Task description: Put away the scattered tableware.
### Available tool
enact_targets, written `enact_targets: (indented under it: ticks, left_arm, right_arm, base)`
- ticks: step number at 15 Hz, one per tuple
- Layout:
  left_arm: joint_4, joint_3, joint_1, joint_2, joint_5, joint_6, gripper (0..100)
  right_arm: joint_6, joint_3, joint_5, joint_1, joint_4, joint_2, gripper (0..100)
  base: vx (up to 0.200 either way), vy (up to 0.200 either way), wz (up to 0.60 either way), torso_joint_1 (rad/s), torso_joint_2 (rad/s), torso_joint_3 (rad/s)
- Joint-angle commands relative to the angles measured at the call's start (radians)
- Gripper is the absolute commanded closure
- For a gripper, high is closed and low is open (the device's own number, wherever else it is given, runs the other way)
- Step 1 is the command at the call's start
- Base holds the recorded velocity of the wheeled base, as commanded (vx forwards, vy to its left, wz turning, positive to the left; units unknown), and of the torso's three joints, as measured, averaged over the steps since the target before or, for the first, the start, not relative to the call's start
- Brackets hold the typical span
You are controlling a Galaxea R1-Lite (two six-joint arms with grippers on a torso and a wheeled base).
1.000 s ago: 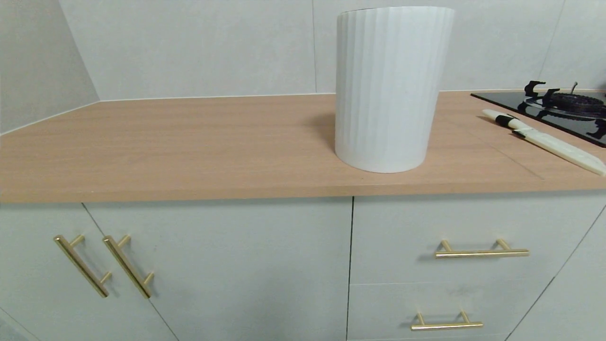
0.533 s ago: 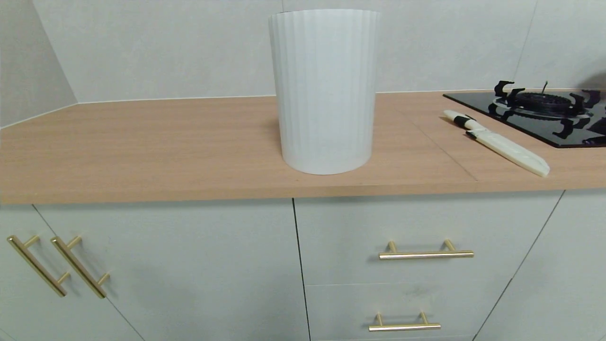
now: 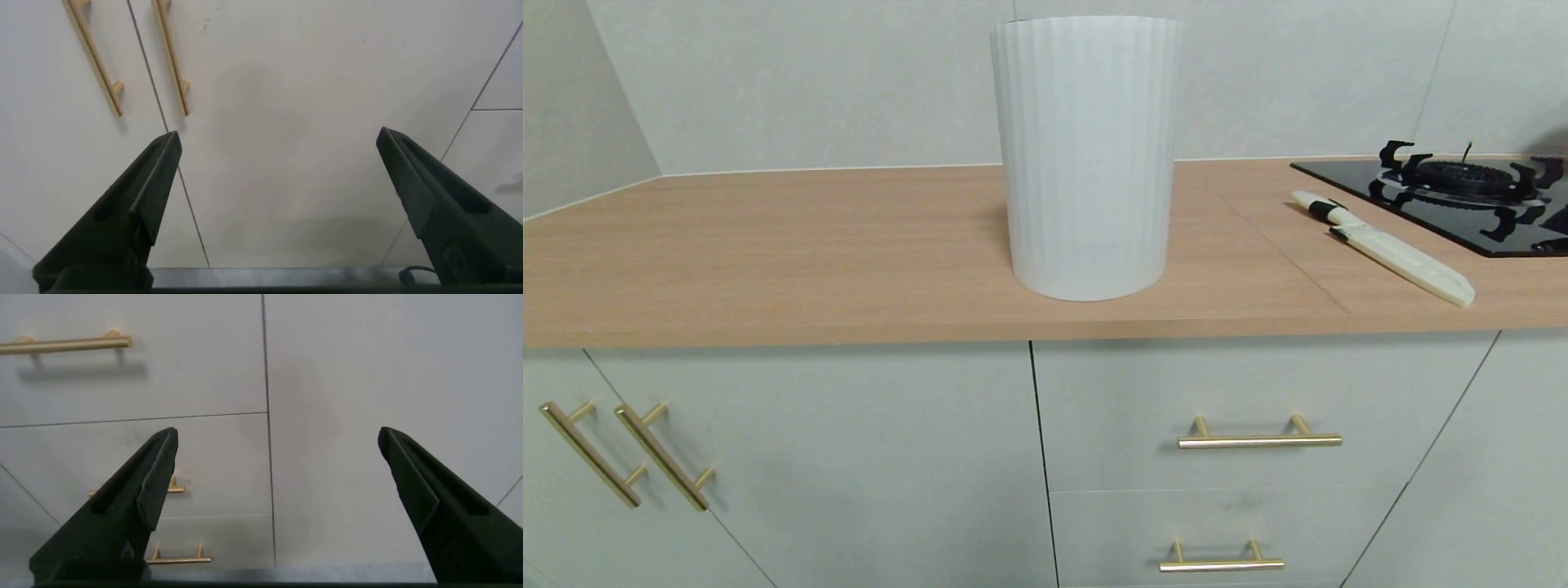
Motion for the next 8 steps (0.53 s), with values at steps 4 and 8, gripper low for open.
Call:
enact_targets:
  ticks: [4,8]
  left_arm:
    - [0.000,0.000,-0.001,0.002,0.000,-0.001,0]
    - [0.000,0.000,-0.001,0.002,0.000,-0.001,0]
  right_arm:
    - [0.000,0.000,0.000,0.000,0.000,0.002,0]
    - [0.000,0.000,0.000,0.000,0.000,0.002,0]
  base:
    - [0.000,0.000,0.00,0.000,0.00,0.000]
    - [0.000,0.000,0.00,0.021,-0.11,-0.091]
